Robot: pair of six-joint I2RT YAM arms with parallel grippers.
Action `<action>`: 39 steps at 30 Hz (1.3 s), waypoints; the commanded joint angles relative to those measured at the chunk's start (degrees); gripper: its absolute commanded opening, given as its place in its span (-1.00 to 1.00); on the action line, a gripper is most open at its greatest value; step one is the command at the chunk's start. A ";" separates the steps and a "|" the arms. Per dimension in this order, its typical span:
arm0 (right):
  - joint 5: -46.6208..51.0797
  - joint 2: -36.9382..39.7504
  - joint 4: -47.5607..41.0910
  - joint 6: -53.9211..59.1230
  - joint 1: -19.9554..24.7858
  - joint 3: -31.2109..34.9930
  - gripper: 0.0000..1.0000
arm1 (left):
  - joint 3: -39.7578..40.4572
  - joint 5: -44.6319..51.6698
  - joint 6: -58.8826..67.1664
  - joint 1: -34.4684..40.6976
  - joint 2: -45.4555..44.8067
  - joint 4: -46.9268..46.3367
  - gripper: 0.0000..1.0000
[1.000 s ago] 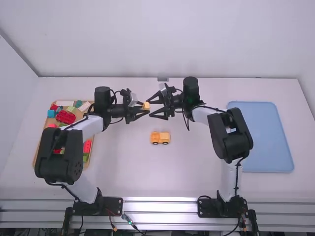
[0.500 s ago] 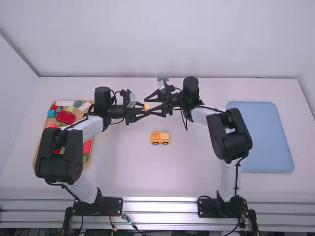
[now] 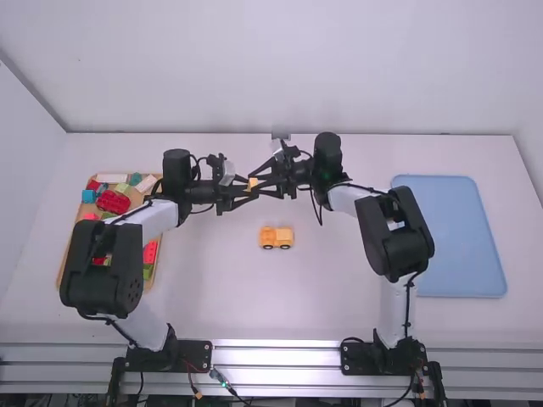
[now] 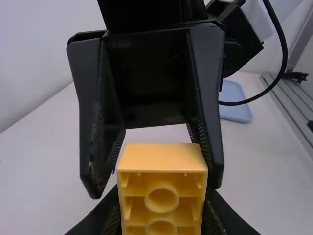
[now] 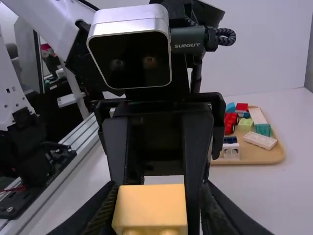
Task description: Assemble lego blocks to make yellow taxi
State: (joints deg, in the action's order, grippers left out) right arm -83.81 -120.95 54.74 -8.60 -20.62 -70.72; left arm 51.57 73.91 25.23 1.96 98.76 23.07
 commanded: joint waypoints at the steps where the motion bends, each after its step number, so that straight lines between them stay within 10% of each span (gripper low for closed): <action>1: -0.33 -0.46 0.35 -0.13 -0.44 -1.42 -0.22 | -0.48 1.73 0.04 0.31 -1.38 0.15 -0.57; 10: 0.31 -0.46 0.35 -0.15 -0.44 -1.42 -0.28 | -0.48 1.73 0.00 0.31 -1.38 0.76 0.01; 11: 0.26 -0.46 0.35 -0.15 -0.44 -1.42 -0.28 | -0.48 1.73 0.00 0.31 -1.38 0.85 0.20; 12: 0.39 -0.46 0.35 -0.13 -0.44 -1.42 -0.28 | -0.48 1.73 0.02 0.26 -1.38 1.09 0.98; 29: 21.86 0.94 -16.85 6.23 0.44 -1.36 -0.60 | -0.22 -22.21 -0.35 -1.62 -1.42 -15.26 0.98; 39: 48.50 6.82 -70.01 33.66 -3.80 -15.63 -0.64 | 10.27 -34.29 -0.92 -12.90 -1.70 -39.91 0.98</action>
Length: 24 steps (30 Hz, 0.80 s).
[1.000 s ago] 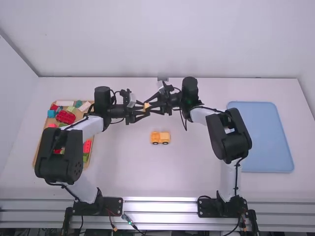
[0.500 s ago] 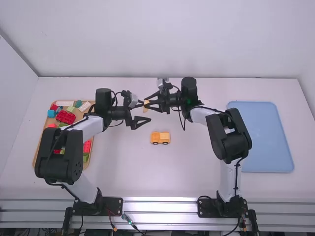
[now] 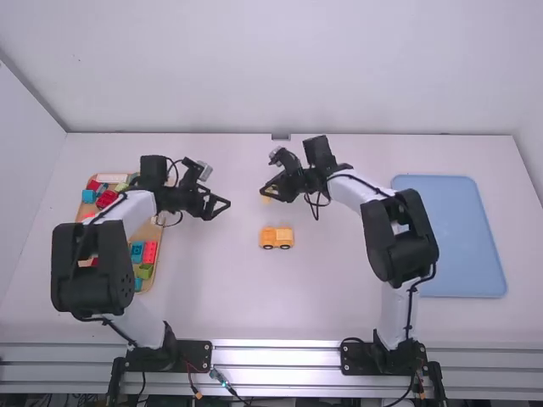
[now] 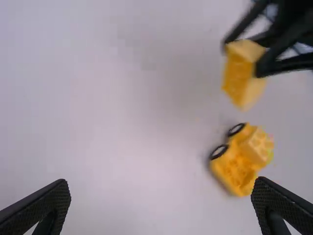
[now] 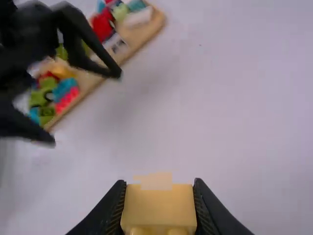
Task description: Assemble lego blocks to make yellow taxi
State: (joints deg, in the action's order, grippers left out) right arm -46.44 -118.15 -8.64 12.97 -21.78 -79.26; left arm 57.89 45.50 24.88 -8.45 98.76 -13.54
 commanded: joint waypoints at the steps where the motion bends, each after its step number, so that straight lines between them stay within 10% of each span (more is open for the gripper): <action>1: 11.91 4.02 -8.24 12.98 -2.91 -7.80 -0.65 | 4.35 -6.80 -1.03 -2.75 -1.70 -4.07 0.98; 9: 27.30 3.17 -27.61 25.05 -11.08 -17.68 -0.91 | 12.22 -31.87 -16.24 -8.72 -2.10 -12.31 0.98; 24: 37.03 -6.45 -42.53 29.53 -20.72 -31.87 -0.91 | 12.85 -24.00 -19.06 -18.16 -3.21 -13.92 0.98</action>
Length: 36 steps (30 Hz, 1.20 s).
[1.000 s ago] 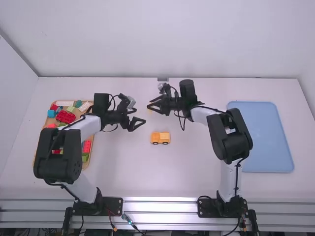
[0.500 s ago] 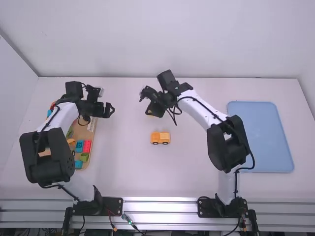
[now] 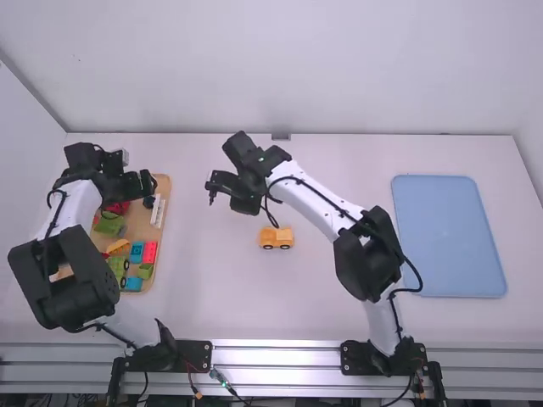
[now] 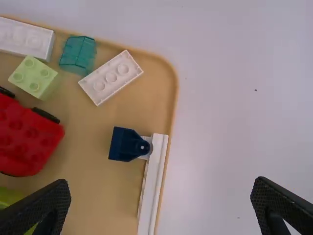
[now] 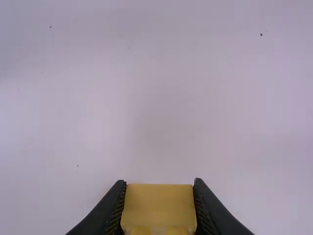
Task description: Assemble lego blocks to make yellow taxi
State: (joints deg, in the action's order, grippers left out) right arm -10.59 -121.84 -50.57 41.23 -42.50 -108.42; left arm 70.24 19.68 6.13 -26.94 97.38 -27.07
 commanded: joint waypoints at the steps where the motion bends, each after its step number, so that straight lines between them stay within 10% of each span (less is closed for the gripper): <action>1: 1.25 -4.48 -2.56 1.29 -0.35 -4.87 -0.95 | 0.50 1.73 -0.28 0.50 -1.84 -0.50 0.98; 36: 3.30 -19.71 -5.92 1.33 -7.56 -11.50 -0.84 | 0.50 -4.15 -2.73 -1.46 -1.81 -1.22 0.98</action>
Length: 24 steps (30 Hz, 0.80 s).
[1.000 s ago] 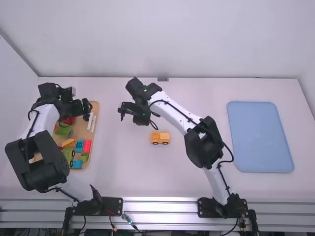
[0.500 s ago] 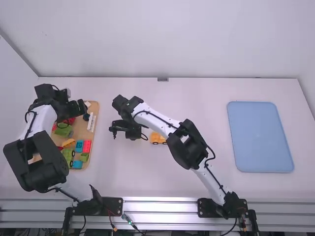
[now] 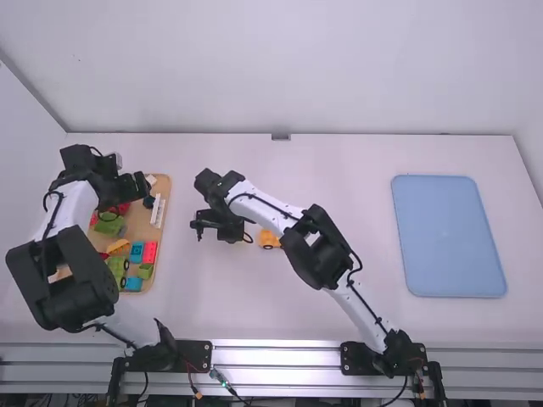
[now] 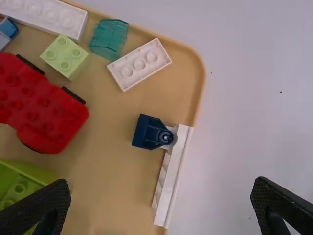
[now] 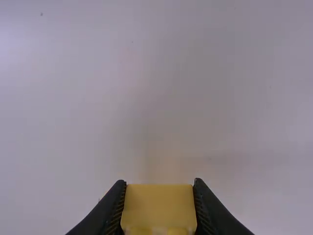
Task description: Assemble lego blocks to make yellow taxi
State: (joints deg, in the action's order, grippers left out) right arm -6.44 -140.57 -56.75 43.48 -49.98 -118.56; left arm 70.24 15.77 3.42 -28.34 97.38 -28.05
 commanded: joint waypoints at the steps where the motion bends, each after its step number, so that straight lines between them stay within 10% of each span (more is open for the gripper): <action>1: -1.14 -0.98 1.14 -1.29 -0.33 -1.01 -0.84 | 0.50 -0.22 -0.04 -0.09 -1.81 -0.24 0.98; 11: -1.01 -1.55 1.03 -1.68 0.11 -0.61 -0.81 | 0.50 -0.26 -0.02 -0.07 -1.81 -0.52 0.98; 24: -1.22 -1.55 1.05 -1.66 0.70 -0.61 0.07 | 0.50 -0.24 0.02 -0.09 -1.81 -0.92 0.98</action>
State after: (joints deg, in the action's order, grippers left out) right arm -7.31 -140.57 -55.51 41.98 -49.56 -118.56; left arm 70.24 15.77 3.40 -28.34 97.38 -28.75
